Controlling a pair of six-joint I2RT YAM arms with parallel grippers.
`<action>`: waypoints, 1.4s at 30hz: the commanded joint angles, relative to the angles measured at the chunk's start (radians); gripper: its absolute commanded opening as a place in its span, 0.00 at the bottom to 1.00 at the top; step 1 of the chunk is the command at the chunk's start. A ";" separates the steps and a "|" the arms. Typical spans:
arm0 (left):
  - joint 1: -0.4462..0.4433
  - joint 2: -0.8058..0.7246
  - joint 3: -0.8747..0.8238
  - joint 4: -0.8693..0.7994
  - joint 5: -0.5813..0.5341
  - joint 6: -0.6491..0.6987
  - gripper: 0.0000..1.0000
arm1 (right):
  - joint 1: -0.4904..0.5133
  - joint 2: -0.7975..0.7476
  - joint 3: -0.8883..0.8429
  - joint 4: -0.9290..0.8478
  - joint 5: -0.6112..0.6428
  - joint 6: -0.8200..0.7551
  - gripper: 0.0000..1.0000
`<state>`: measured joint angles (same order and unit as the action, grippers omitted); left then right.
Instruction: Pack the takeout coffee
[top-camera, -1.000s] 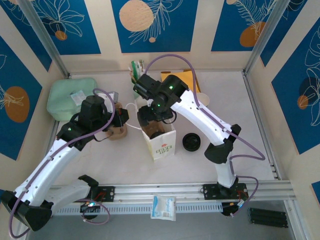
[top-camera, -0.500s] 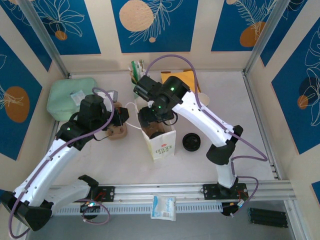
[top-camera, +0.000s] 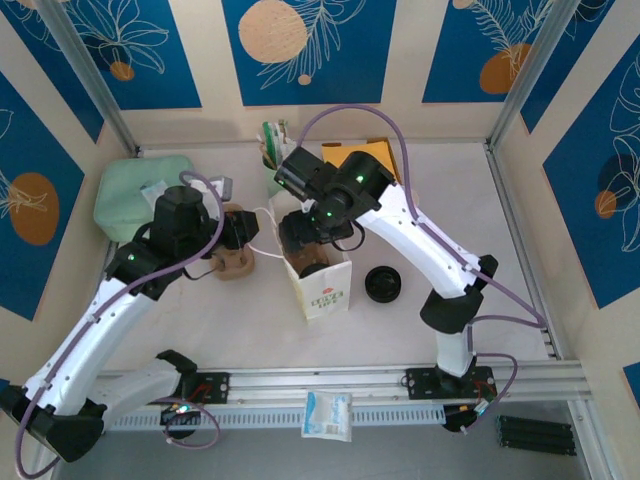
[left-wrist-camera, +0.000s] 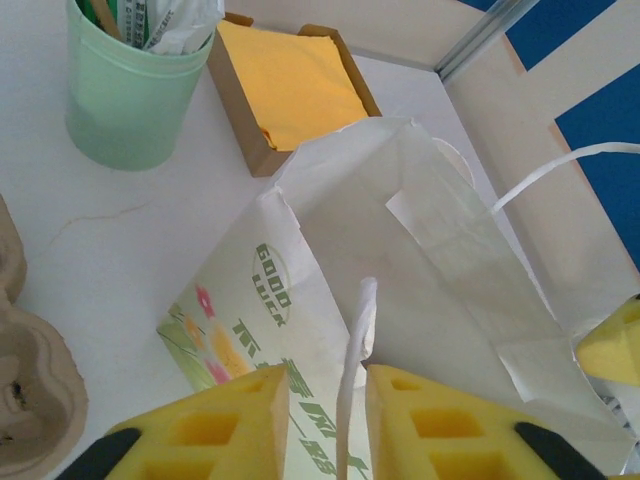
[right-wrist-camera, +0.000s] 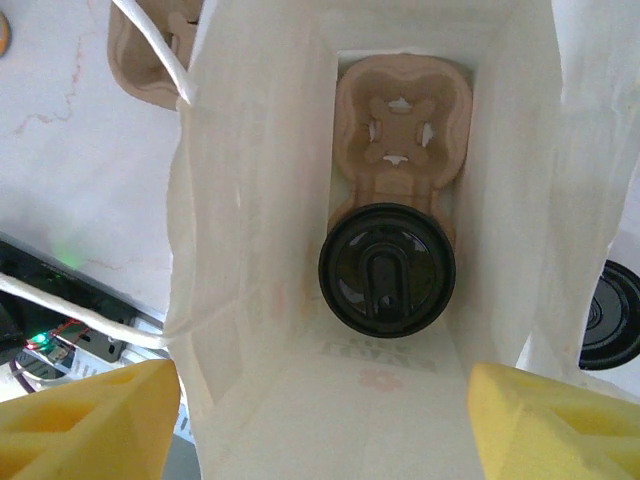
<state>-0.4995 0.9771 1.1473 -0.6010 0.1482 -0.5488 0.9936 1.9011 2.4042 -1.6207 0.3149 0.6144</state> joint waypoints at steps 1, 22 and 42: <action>0.007 -0.018 0.047 -0.032 -0.019 0.017 0.31 | 0.009 -0.038 0.032 -0.148 0.013 0.015 0.76; 0.008 -0.001 0.182 -0.063 -0.116 0.100 0.59 | -0.103 -0.197 0.006 0.154 -0.061 -0.050 0.76; 0.172 0.339 0.395 0.004 -0.052 0.219 0.96 | -0.417 -0.153 -0.079 0.474 -0.363 -0.033 0.76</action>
<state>-0.3592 1.2793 1.5032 -0.6357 0.0429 -0.3561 0.5911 1.7149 2.2738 -1.1648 0.0132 0.5873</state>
